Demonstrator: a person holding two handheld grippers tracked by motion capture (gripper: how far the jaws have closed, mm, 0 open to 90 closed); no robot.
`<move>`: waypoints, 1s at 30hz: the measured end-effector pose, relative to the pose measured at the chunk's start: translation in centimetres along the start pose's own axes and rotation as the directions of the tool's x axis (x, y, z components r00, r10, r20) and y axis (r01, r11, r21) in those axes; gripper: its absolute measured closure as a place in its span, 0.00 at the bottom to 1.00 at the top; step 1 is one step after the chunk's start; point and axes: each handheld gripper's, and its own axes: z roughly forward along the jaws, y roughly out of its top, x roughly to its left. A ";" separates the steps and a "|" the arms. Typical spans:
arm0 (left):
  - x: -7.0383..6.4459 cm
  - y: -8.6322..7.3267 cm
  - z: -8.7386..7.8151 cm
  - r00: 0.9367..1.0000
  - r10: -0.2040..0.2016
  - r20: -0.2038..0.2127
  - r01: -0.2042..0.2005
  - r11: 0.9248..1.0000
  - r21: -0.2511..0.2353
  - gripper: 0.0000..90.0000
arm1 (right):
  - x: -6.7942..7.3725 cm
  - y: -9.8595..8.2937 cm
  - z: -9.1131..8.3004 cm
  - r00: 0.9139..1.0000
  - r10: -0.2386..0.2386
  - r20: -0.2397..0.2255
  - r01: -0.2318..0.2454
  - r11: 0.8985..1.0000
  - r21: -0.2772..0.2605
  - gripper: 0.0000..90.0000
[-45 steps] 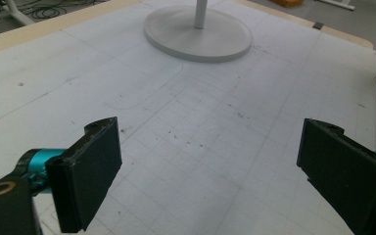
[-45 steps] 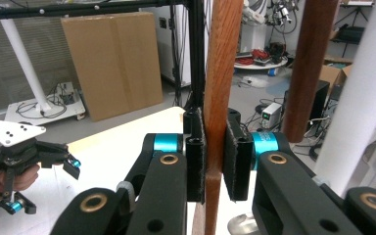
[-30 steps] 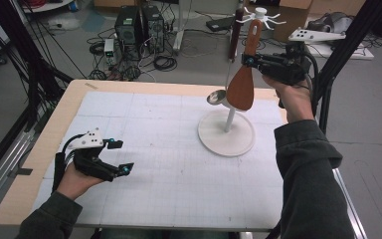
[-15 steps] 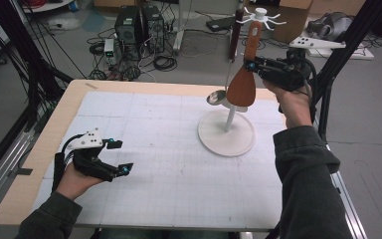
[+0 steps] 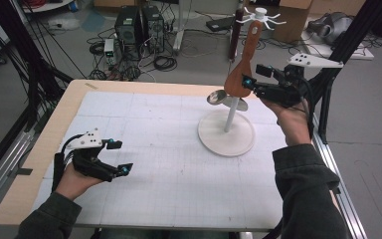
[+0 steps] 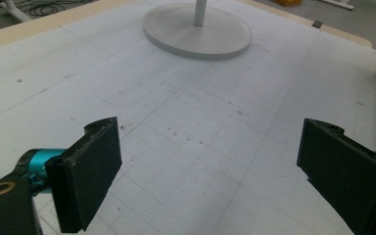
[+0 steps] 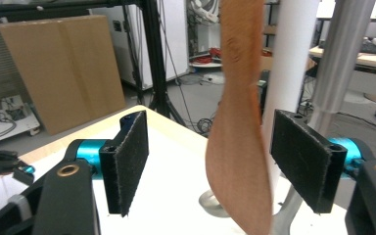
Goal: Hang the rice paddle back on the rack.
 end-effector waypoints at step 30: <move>0.4 -0.3 0.1 1.000 -0.027 -0.001 0.027 0.999 0.018 0.07 | 3.2 -8.3 0.4 0.995 -0.002 -0.097 0.014 0.992 0.123 0.12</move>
